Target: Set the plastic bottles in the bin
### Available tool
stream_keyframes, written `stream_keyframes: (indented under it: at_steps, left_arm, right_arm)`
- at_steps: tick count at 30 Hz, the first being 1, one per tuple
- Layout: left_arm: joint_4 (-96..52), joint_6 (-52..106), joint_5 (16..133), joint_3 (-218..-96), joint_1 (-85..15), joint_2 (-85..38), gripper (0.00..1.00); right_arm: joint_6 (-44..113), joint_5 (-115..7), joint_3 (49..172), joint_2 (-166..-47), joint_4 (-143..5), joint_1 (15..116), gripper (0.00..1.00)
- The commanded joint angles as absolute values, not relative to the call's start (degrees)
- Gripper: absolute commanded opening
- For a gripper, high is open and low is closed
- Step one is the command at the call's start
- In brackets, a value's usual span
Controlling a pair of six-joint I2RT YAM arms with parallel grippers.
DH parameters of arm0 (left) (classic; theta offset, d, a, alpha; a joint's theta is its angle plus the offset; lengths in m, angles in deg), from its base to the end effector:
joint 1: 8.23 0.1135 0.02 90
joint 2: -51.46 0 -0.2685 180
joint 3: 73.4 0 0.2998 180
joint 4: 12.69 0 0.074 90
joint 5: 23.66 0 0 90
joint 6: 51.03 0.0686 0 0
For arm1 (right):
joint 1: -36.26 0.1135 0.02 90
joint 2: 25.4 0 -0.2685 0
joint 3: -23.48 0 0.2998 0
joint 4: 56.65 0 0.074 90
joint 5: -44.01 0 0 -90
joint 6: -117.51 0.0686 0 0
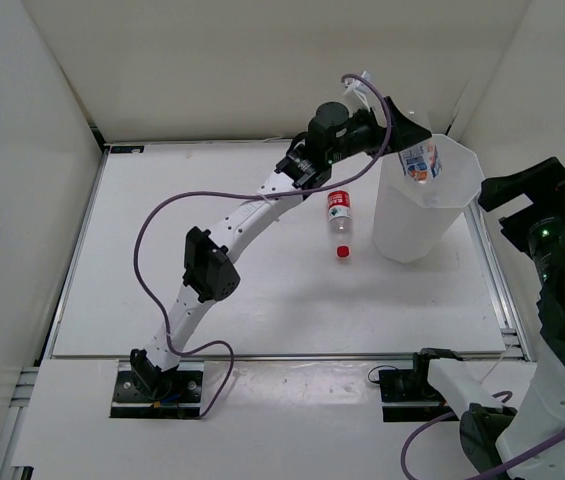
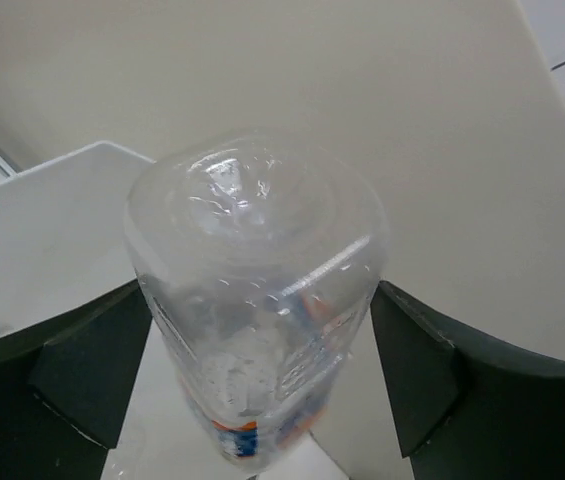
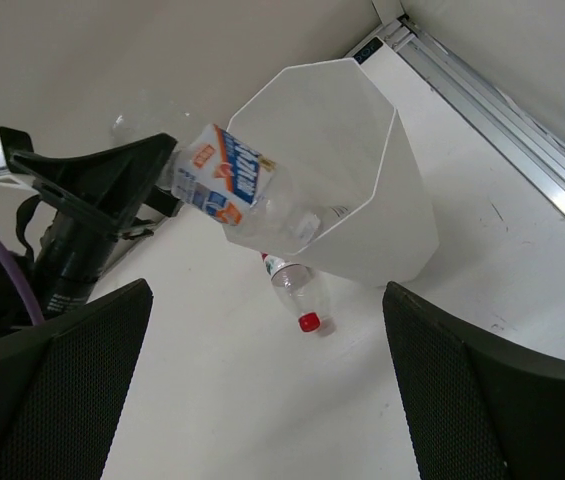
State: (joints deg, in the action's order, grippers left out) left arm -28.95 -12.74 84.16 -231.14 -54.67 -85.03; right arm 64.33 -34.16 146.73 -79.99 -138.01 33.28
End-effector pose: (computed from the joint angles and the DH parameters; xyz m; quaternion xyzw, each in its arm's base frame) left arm 0.4209 -0.4731 0.4191 0.0834 0.6720 -0.6188 0.3980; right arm 0.1103 -0.0198 0.5805 0.3249 0.7085 0.1038 0.6178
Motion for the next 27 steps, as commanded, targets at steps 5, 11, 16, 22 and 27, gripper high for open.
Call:
stream_keyframes:
  at_steps: [5, 11, 16, 22, 27]
  left_arm:
    - [-35.3, -5.3, 84.5, -227.1, -50.4, -75.3, 1.00]
    - [-39.0, -1.7, 83.0, -217.3, -43.3, -67.5, 1.00]
    - [-42.8, 0.7, 87.3, -210.4, -40.7, -65.7, 1.00]
    - [-44.5, 1.3, 93.7, -203.6, -40.7, -69.4, 1.00]
    - [-44.5, 4.2, 96.4, -201.3, -41.2, -76.2, 1.00]
  right_arm:
    - [66.6, -34.3, 145.8, -79.7, -138.5, 33.2, 1.00]
    - [67.2, -35.4, 140.3, -78.0, -135.0, 33.2, 1.00]
    - [67.7, -36.5, 135.8, -76.9, -132.3, 33.2, 1.00]
    - [66.3, -37.0, 134.5, -76.9, -131.2, 33.2, 1.00]
    - [64.2, -37.6, 134.5, -76.9, -131.2, 33.2, 1.00]
